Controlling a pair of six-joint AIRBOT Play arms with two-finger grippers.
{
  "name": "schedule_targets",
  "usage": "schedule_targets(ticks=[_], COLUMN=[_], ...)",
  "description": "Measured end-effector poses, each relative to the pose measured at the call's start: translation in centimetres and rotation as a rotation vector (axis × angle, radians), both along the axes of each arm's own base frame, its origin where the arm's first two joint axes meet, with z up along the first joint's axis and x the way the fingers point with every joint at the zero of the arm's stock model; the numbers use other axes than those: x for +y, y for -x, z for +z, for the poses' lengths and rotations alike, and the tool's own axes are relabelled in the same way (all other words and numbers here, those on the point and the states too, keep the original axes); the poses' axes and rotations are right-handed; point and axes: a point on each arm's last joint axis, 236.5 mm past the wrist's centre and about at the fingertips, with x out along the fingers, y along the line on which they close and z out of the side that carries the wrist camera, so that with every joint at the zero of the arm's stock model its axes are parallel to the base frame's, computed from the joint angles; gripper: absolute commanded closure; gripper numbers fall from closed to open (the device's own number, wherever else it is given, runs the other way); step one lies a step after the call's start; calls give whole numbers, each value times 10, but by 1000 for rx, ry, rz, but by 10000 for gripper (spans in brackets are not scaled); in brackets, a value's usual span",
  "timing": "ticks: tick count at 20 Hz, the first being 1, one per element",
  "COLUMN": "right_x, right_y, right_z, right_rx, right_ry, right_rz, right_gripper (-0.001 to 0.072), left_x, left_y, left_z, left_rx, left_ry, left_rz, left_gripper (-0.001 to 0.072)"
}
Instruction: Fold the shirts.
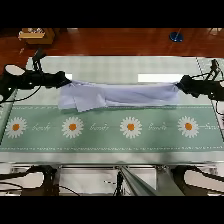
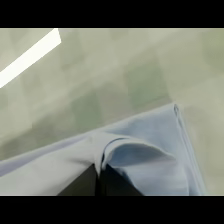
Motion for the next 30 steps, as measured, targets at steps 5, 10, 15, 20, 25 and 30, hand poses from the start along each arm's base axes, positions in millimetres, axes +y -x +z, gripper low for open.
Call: schedule_targets(ticks=[5,10,15,20,25,30], right_x=[0,-16,-58,-83,-61,-8], right_y=[-25,-25,6,42,45,40], right_z=[-19,-12,-3,-20,-43,-70], right_rx=[-4,-11,92,236,299,363], right_ry=[3,34,131,85,-88,-202], right_rz=[-45,-29,56,61,67,145], right_gripper=[338,269,90,90,91,201], left_x=[4,19,47,49,42,39], left_y=[-17,-19,-5,15,24,26], left_z=[-40,-46,-21,-6,-2,-2], left_rx=[62,89,140,191,216,222], left_ry=[3,18,81,127,142,145], left_rz=[13,28,-2,-62,-102,-112], left_gripper=[463,160,162,163,164,164])
